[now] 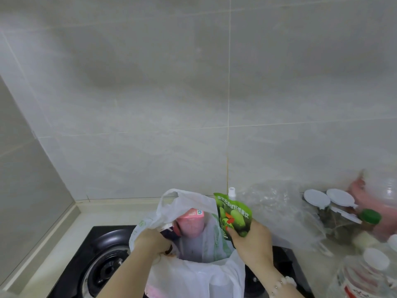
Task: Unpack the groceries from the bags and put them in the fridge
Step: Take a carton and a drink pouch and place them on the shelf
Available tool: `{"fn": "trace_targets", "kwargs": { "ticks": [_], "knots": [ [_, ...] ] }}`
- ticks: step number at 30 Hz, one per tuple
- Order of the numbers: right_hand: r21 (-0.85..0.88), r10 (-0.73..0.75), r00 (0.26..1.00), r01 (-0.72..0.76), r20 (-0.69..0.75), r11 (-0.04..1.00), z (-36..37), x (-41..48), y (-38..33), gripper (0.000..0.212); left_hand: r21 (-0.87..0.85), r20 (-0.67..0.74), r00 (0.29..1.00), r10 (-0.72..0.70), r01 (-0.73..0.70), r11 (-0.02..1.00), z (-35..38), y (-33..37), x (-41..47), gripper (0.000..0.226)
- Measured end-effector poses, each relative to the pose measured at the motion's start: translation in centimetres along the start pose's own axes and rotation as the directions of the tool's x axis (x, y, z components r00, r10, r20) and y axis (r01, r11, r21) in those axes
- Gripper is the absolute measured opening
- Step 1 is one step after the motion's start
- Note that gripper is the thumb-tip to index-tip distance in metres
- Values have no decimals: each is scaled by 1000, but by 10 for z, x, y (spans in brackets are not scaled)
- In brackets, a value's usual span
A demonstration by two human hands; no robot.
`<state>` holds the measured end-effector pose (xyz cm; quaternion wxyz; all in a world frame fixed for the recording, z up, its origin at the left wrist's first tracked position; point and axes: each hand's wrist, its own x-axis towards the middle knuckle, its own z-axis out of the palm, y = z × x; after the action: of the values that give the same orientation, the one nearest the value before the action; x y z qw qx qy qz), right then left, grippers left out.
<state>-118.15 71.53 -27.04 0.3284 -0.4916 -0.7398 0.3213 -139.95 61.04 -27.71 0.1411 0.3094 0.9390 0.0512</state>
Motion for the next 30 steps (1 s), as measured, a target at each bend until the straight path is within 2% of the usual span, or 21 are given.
{"fn": "trace_targets", "kwargs": {
  "ticks": [2, 7, 9, 14, 17, 22, 26, 28, 30],
  "knots": [
    [14, 3, 1000, -3, 16, 1000, 2, 1, 0, 20, -22, 9, 1000, -22, 22, 1000, -3, -4, 3, 70],
    [41, 4, 999, -6, 35, 999, 6, 2, 3, 19, 44, -76, 997, -19, 22, 999, -10, -4, 15, 42],
    [46, 17, 999, -18, 33, 999, 7, 2, 4, 20, 62, -103, 994, 37, -31, 998, -13, -2, 21, 47],
    [40, 57, 998, -57, 25, 998, 8, 1, 10, 23, 85, -52, 991, 120, -116, 990, -5, 7, 37, 73],
    [45, 78, 997, -79, 24, 996, 10, 0, 19, 31, 136, -25, 977, 211, -206, 969, 6, 12, 43, 61],
    [15, 96, 993, -97, 61, 995, 6, 4, 22, 32, 181, -24, 960, 278, -270, 946, 5, 16, 37, 54],
    [3, 85, 994, -85, 68, 996, 5, 13, 8, 30, 181, -126, 944, 304, -279, 943, -6, 15, 28, 51],
    [6, 50, 997, -50, 63, 999, 5, 18, -8, 26, 107, -160, 937, 309, -295, 950, -19, 11, 22, 58],
    [35, 3, 998, -6, 69, 999, 8, 23, -26, 24, -44, -185, 925, 332, -345, 937, -40, 11, 14, 62]
  ]
}}
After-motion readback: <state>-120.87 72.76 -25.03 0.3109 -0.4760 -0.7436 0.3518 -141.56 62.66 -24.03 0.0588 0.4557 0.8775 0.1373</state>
